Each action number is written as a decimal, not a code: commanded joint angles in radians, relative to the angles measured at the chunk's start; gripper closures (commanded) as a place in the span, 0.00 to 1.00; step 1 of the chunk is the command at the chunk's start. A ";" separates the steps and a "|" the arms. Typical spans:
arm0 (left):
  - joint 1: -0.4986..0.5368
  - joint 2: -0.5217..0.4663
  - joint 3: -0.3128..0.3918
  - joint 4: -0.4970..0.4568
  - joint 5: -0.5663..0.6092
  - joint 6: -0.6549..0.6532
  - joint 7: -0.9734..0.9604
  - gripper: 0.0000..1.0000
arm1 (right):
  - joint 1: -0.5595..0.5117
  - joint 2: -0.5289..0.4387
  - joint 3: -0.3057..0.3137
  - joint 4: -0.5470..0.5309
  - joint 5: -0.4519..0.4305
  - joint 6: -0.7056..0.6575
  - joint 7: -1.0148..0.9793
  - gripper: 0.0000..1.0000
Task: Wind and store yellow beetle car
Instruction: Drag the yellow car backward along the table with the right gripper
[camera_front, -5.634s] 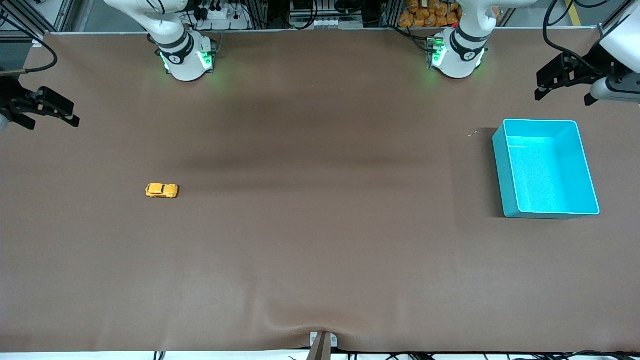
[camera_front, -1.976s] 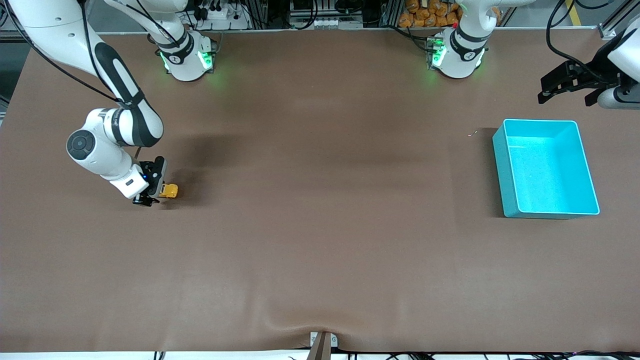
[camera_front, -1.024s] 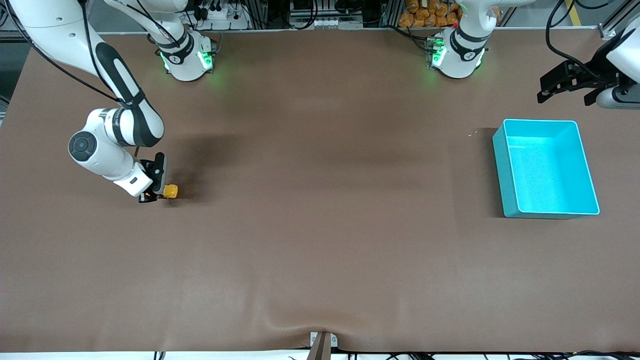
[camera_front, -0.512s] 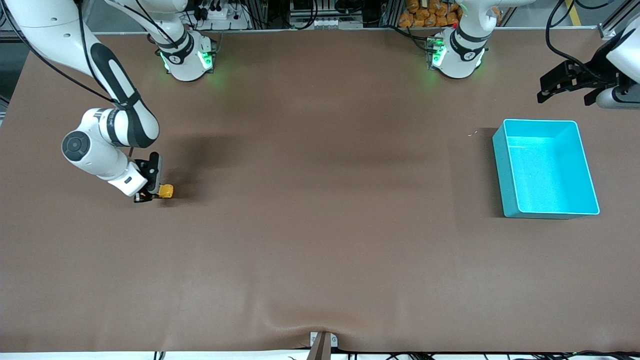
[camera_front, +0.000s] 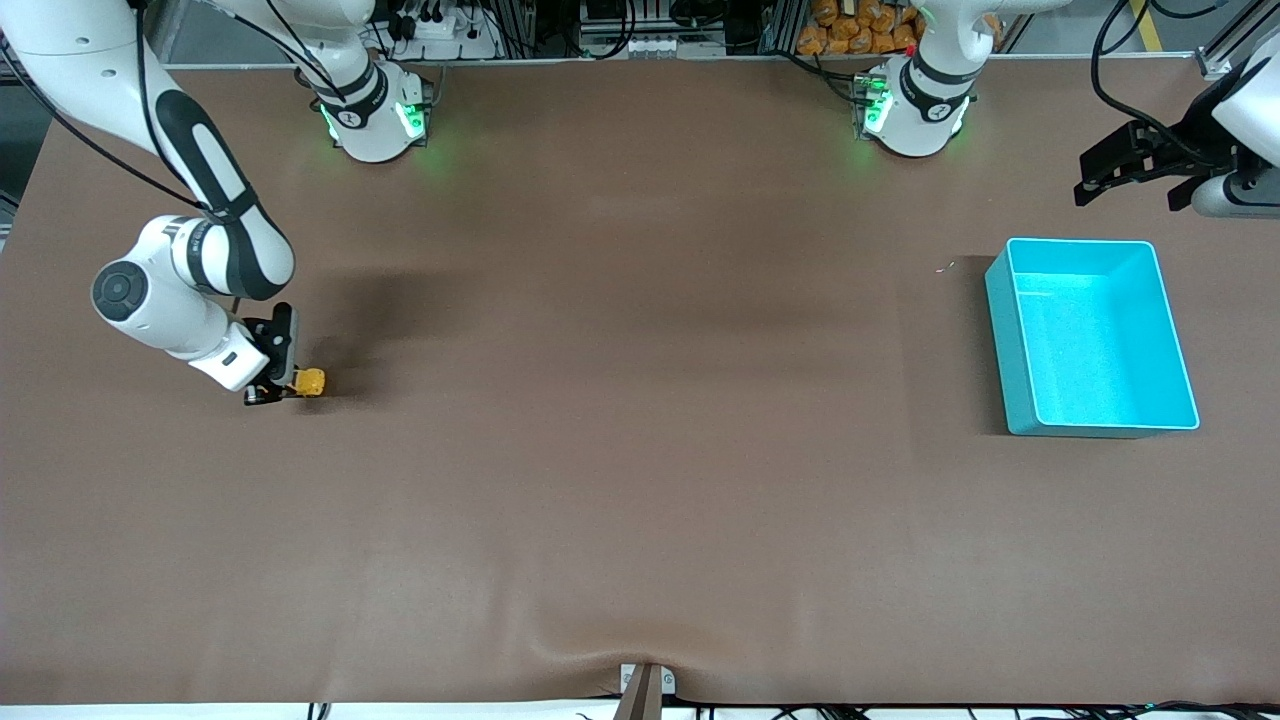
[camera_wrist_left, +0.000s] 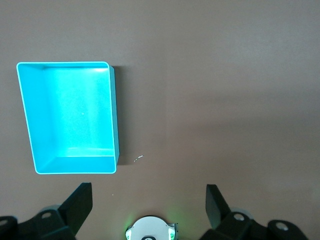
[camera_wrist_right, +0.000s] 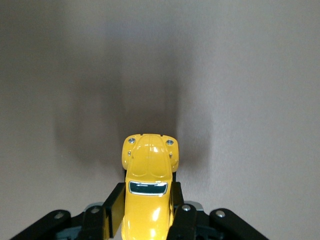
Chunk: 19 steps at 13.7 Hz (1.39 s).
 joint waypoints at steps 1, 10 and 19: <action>0.003 -0.026 -0.002 -0.020 -0.018 -0.005 -0.014 0.00 | -0.041 0.083 0.004 0.027 -0.010 0.019 -0.027 0.76; 0.003 -0.026 -0.004 -0.020 -0.018 -0.005 -0.012 0.00 | -0.173 0.112 0.004 0.062 -0.016 0.016 -0.122 0.74; 0.001 -0.026 -0.002 -0.020 -0.018 -0.007 -0.014 0.00 | -0.268 0.187 0.004 0.134 -0.016 0.017 -0.226 0.74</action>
